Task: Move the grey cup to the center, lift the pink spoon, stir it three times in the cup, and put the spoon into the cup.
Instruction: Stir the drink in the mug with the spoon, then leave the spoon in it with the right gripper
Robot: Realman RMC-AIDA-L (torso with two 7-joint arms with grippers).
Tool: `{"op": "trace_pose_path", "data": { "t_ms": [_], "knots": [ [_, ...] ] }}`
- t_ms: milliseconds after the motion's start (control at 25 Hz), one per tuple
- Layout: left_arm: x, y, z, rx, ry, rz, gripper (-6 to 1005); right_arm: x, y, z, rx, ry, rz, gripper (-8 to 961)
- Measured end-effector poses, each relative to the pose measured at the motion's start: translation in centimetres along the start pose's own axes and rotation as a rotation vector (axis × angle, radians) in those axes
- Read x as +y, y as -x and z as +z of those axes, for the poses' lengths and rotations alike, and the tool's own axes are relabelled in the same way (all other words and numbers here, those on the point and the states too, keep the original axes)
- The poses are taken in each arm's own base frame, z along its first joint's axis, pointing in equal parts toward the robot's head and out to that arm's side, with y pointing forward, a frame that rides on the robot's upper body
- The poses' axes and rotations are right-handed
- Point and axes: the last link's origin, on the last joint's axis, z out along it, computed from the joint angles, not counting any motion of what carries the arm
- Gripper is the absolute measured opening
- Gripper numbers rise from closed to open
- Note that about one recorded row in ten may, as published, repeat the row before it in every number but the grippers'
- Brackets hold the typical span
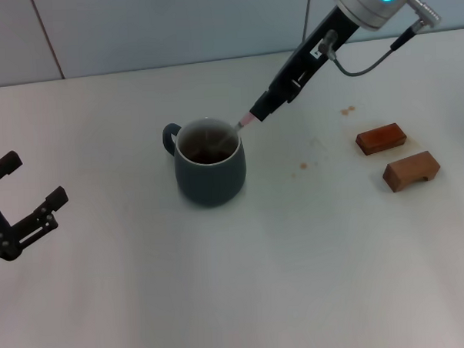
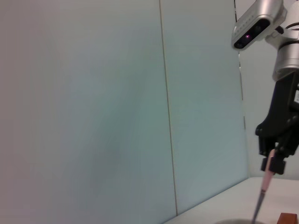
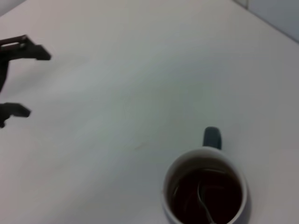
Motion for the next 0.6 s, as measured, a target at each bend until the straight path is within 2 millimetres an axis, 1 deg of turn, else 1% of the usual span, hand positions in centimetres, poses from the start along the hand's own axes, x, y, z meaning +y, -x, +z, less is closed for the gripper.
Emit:
{"op": "trace_pose_path", "data": {
  "t_ms": [120,280,400,440,600],
  "knots": [
    [0.06,-0.03,0.03,0.003,0.002,-0.001,844,-0.41,0.12,0.18,-0.009,-0.032,0.014,110],
    [0.12,-0.02,0.06,0.004,0.003,-0.002,844,-0.88,-0.28,0.09,0.013,-0.061,0.042,110],
    [0.12,-0.02,0.06,0.005,0.002,-0.002,844,-0.43,-0.51,0.06,0.034,-0.031,0.032,110],
    [0.11,-0.02,0.06,0.005,0.001,-0.002,844,0.04,-0.37,0.12,0.025,0.001,0.012,110],
    [0.14,-0.04,0.08,0.007,0.002,-0.003,844,-0.23,-0.1,0.21,-0.014,-0.011,0.012,109]
  ]
}}
